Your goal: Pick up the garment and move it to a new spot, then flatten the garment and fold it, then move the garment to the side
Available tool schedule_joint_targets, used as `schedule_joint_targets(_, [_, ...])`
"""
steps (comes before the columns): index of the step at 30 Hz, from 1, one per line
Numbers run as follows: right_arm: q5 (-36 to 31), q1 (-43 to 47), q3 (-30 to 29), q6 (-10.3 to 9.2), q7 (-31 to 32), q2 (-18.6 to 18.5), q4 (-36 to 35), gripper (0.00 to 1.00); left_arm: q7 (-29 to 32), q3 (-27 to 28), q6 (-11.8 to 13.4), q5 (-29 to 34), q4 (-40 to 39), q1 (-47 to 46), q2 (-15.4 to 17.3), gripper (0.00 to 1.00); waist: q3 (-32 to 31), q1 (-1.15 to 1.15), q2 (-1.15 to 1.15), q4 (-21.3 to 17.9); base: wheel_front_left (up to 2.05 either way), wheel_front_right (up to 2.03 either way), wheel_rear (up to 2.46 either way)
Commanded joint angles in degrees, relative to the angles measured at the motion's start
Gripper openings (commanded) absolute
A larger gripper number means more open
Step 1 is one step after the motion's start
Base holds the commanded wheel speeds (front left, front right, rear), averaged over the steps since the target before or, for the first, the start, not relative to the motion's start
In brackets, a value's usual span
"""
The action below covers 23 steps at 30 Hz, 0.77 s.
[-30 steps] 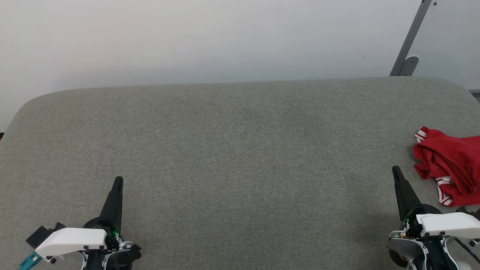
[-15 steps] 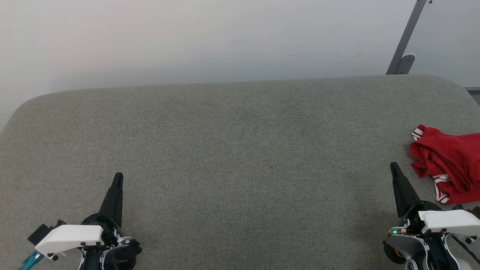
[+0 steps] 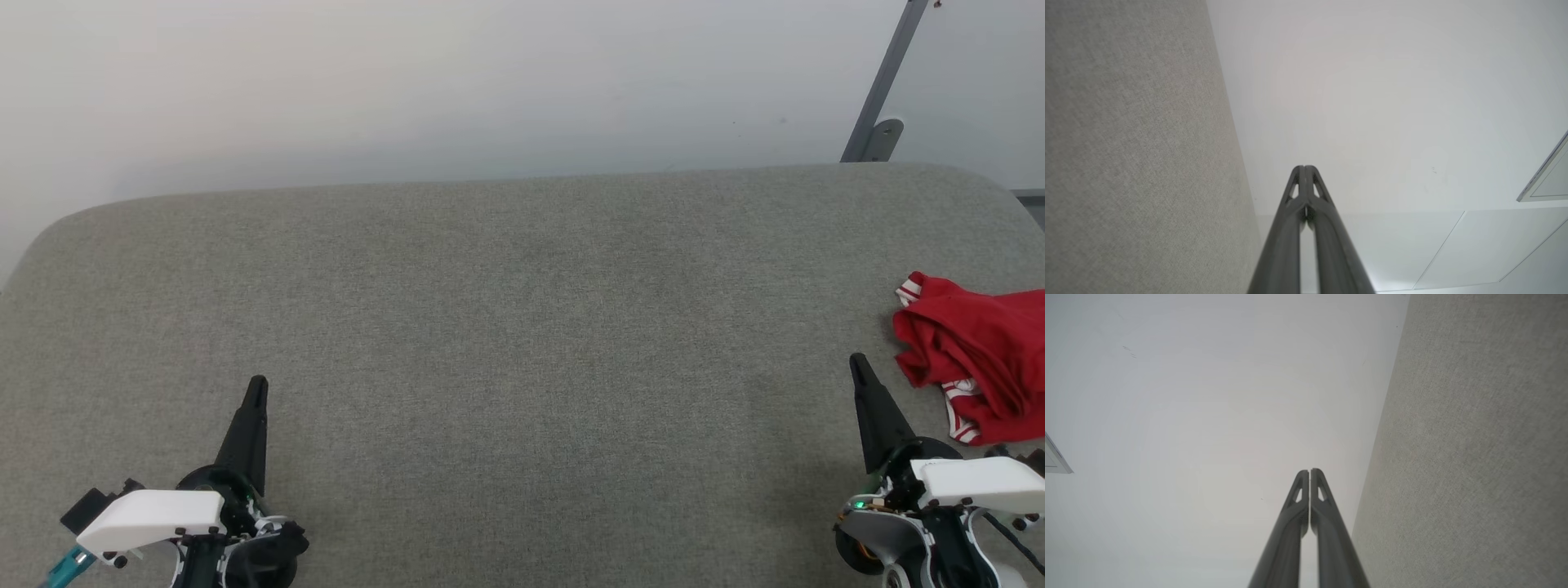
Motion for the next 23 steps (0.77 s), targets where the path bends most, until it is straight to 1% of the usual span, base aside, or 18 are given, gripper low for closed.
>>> schedule_joint_targets(1, [0.2,-0.2,0.1,0.00,0.1,0.1,0.1,0.00,0.1,0.3,-0.2,0.1,0.0,-0.8,0.0,0.00,0.0,0.00,0.00,0.0,0.00,0.00,0.00])
schedule_joint_targets(23, [0.2,-0.2,0.1,0.00,0.1,0.1,0.1,0.00,0.4,0.6,-0.2,0.4,0.0,-0.8,-0.3,0.00,0.0,0.00,0.00,0.0,0.00,0.00,0.00])
